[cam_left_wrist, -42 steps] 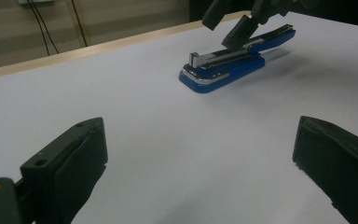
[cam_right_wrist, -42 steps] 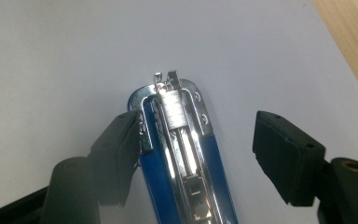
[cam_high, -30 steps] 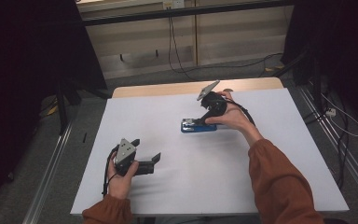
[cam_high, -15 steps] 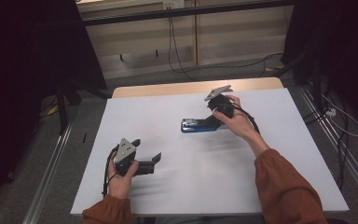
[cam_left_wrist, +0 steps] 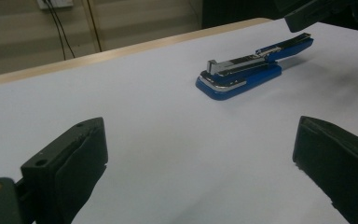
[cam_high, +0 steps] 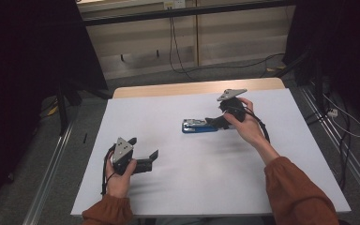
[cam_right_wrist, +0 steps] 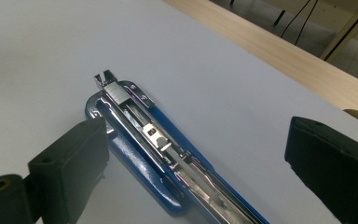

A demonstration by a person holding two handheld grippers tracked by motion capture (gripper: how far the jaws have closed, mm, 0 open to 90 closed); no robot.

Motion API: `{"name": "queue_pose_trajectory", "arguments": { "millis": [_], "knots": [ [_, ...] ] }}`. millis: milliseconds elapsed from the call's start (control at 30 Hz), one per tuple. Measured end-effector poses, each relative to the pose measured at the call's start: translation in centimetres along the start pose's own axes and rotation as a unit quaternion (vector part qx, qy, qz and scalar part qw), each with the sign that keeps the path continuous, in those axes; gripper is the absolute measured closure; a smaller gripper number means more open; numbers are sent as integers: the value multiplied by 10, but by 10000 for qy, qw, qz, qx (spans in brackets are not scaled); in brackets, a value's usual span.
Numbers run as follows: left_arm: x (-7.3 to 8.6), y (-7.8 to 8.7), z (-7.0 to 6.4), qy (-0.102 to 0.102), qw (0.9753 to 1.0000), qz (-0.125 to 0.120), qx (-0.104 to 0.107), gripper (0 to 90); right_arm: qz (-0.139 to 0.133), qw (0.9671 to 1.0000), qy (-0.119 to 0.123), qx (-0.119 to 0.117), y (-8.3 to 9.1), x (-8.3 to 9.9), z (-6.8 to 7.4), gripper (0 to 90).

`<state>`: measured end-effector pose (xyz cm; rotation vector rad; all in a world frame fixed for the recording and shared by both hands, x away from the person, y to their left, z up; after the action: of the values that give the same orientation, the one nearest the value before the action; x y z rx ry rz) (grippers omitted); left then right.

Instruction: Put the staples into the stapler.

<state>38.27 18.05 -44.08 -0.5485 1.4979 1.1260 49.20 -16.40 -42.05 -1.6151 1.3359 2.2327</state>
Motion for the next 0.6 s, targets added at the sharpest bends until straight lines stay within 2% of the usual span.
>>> {"name": "queue_pose_trajectory", "arguments": {
  "millis": [100,200,333,467,533,600],
  "knots": [
    [-1,0,1,66,10000,4,18,26,-211,9996,-76,178,5,3,2,56],
    [-1,-2,2,148,9999,29,13,25,-259,9993,-132,250,8,8,3,56],
    [-1,-6,1,229,9996,143,78,24,-426,9988,-103,212,14,15,6,63],
    [-1,-9,-2,113,9996,241,109,30,-632,9972,-189,365,24,24,7,63],
    [-2,-10,-4,135,9996,194,170,27,-654,9967,-203,443,28,27,6,63],
    [-4,-12,-6,66,9997,178,161,31,-717,9958,-209,534,34,31,6,60]
  ]
}}
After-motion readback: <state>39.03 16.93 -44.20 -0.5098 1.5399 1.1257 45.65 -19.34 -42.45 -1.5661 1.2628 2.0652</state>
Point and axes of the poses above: each handheld gripper's, and its own axes: y roughly backward along the jaws, x roughly out of its underside, z roughly to its left, the point moved 3 cm from there along -y, roughly forward along the jaws, and after that the axes turned 10 degrees about -x, right-handed, at the moved point
